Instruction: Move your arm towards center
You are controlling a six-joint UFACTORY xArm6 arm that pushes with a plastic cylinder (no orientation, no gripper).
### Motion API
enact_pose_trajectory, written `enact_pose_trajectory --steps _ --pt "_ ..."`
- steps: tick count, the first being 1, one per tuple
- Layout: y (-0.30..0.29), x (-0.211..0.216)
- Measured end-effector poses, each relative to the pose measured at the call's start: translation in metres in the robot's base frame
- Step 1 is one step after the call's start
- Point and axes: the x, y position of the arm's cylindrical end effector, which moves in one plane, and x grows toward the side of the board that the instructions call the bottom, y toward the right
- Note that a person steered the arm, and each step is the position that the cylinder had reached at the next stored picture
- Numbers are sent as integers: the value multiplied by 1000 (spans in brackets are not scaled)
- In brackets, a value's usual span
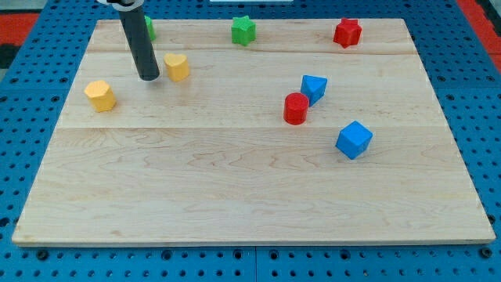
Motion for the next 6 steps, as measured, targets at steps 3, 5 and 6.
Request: enact_pose_trajectory --steps 3,5,6 --pt "44 98" --pt "121 54" --pt "168 53"
